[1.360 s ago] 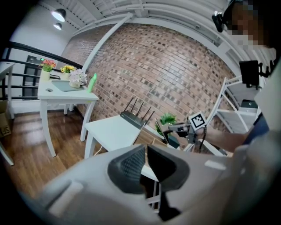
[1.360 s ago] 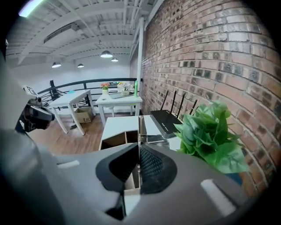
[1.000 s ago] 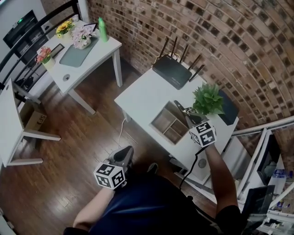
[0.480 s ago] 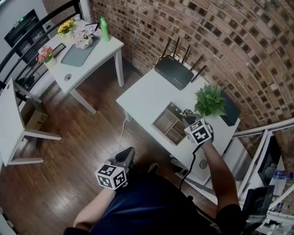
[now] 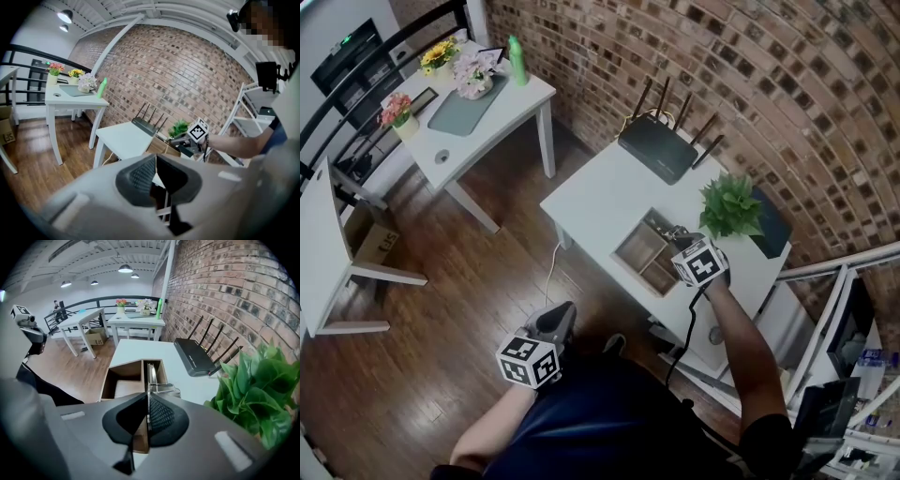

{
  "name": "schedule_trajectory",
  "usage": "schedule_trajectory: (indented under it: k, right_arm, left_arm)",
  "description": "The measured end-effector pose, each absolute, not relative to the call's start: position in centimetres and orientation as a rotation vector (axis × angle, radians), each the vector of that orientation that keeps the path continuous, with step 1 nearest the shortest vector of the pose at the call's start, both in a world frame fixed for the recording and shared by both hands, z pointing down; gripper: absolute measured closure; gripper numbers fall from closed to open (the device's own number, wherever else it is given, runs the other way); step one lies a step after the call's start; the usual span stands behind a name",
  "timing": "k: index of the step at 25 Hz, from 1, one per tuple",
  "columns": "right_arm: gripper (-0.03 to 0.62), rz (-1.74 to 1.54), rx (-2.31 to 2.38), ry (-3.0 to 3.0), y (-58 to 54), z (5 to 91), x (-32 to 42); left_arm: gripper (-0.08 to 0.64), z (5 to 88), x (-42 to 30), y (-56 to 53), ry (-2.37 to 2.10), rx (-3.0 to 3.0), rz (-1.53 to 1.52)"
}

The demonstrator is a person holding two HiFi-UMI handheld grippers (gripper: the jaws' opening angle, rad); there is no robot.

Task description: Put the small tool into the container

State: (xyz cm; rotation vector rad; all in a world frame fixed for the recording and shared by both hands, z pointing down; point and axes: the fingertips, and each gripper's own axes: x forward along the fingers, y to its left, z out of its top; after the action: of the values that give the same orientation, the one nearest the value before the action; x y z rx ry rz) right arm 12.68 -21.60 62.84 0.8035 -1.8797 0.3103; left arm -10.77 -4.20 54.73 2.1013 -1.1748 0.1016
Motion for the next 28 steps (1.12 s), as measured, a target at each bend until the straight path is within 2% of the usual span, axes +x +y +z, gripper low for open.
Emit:
schedule_trajectory:
  k: [22, 28]
  right_arm:
    - [0.580, 0.404, 0.785, -1.847, -21.7, 64.9, 13.2]
    - [0.548, 0.393, 0.822, -1.874, -21.8, 64.7, 13.4]
  left_arm:
    - [0.555, 54.8, -9.9, -3.1, -1.143, 2.115, 0.124]
    - [0.555, 54.9, -9.7, -3.1, -1.130, 2.119, 0.130]
